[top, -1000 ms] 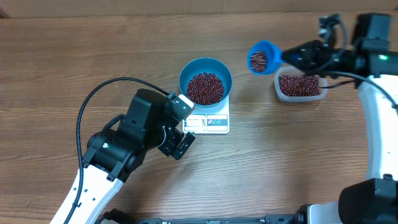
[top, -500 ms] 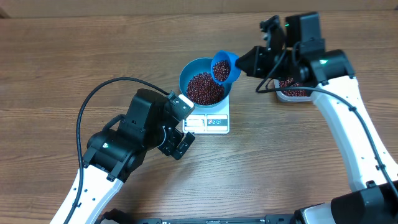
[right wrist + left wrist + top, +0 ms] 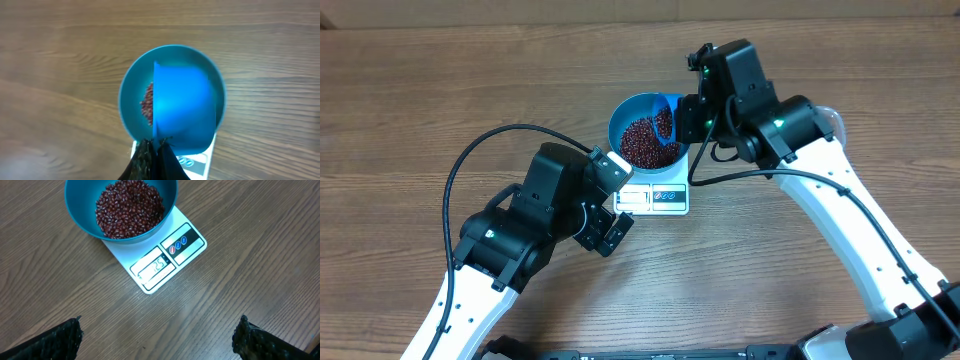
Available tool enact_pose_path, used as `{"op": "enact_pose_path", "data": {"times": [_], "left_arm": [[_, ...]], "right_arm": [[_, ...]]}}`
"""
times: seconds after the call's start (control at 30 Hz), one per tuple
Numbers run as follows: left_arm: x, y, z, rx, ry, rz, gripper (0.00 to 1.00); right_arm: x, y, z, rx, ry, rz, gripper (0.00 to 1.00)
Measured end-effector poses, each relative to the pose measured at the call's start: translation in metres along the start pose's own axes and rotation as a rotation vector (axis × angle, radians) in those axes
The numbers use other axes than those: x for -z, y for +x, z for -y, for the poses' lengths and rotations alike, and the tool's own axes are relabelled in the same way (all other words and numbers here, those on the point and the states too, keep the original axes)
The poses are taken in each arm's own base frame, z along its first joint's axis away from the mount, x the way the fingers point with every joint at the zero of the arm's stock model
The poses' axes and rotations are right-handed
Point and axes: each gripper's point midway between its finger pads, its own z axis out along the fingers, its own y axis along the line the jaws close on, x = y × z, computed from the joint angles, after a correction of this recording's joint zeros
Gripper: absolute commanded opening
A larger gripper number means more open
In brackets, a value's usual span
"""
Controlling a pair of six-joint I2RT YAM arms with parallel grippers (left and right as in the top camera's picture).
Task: Scoop item into bowl and weigh 150g on scale
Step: 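Tilt the blue scoop over the teal bowl to pour beans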
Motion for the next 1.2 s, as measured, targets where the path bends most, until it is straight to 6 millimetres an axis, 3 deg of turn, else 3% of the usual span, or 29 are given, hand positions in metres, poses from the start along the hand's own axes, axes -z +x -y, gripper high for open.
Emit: {"op": "enact_pose_path", "data": {"times": [0.4,0.93,1.2], "left_arm": [[0.000,0.000,0.000,0.000,0.000,0.000,1.00],[0.000,0.000,0.000,0.000,0.000,0.000,1.00],[0.000,0.000,0.000,0.000,0.000,0.000,1.00]], "right_arm": [[-0.019,-0.001,0.017,-0.006,0.107,0.006,0.04],[-0.021,-0.001,0.013,0.018,0.141,0.026,0.04],[-0.021,0.004,0.000,0.069,0.179,0.046,0.04]]}}
